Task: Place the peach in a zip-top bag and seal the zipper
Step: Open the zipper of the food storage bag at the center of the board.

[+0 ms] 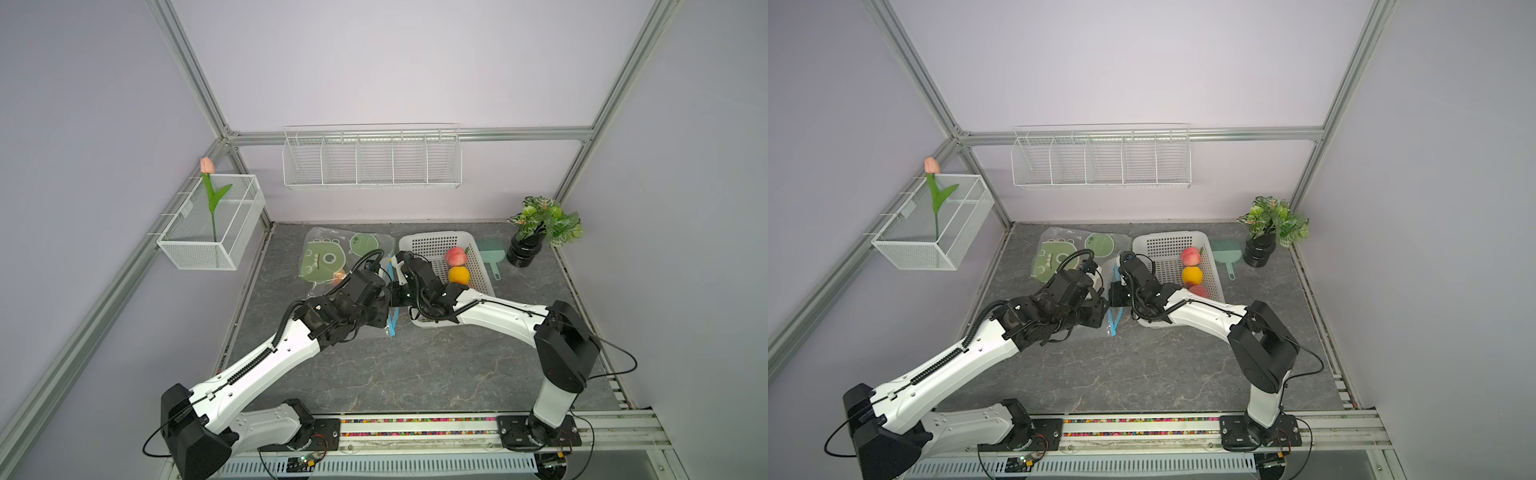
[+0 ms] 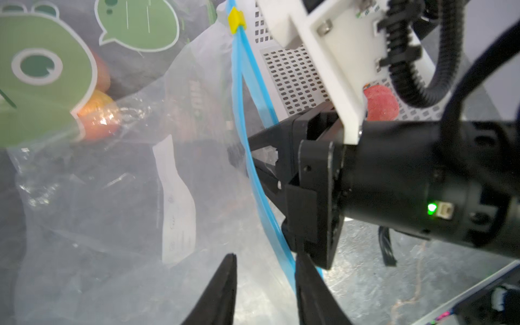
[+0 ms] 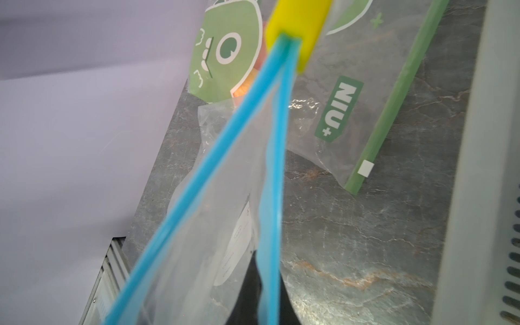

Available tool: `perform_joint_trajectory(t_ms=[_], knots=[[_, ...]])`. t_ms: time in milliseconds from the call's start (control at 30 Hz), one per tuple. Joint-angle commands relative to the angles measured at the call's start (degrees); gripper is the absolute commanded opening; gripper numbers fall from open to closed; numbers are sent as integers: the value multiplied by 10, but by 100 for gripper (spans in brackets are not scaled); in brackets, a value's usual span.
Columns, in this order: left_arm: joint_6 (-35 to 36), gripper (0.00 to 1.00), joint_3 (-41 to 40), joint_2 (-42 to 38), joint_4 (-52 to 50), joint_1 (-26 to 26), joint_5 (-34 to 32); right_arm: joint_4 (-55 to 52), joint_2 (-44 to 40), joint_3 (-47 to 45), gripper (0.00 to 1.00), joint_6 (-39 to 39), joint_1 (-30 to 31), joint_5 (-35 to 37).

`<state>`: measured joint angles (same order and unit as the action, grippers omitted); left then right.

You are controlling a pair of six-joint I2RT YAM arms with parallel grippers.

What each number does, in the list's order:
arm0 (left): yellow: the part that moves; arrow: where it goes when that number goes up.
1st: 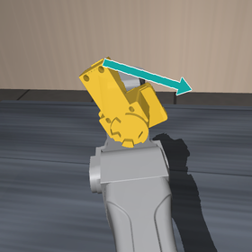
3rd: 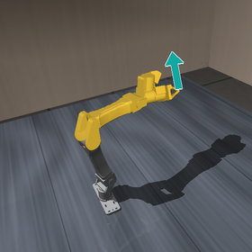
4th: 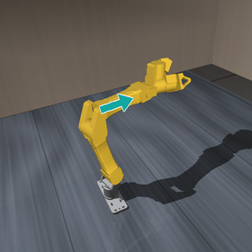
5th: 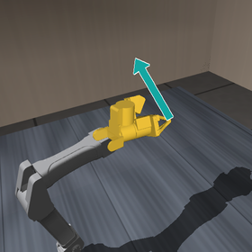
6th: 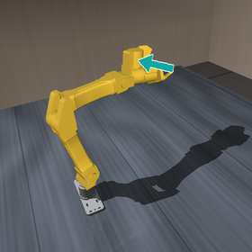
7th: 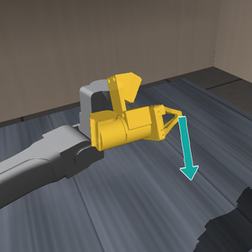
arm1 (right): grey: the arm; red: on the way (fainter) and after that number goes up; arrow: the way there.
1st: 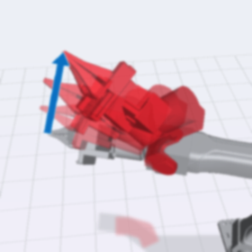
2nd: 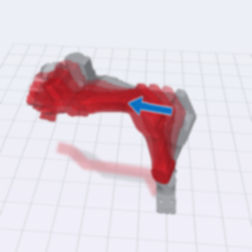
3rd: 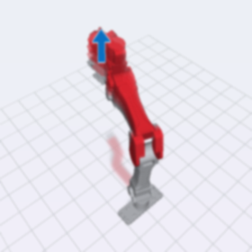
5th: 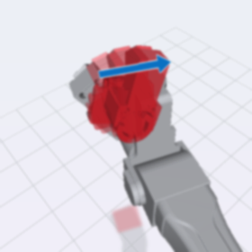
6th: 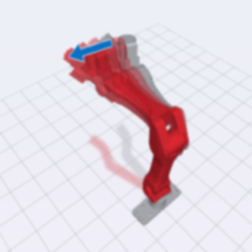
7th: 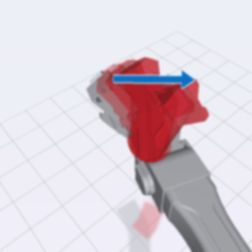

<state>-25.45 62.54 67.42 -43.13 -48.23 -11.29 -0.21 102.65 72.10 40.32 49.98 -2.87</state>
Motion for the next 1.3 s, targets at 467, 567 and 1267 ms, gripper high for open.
perform_joint_trajectory(t_ms=[467,567,1267], knots=[[-65,34,-25,-47,109,62,9,14,-13,2,7,9,7,-23],[-68,34,-24,-33,122,71,24,15,-14,0,7,8,7,-22],[-79,29,-17,64,138,100,77,13,-11,5,7,4,10,-26]])
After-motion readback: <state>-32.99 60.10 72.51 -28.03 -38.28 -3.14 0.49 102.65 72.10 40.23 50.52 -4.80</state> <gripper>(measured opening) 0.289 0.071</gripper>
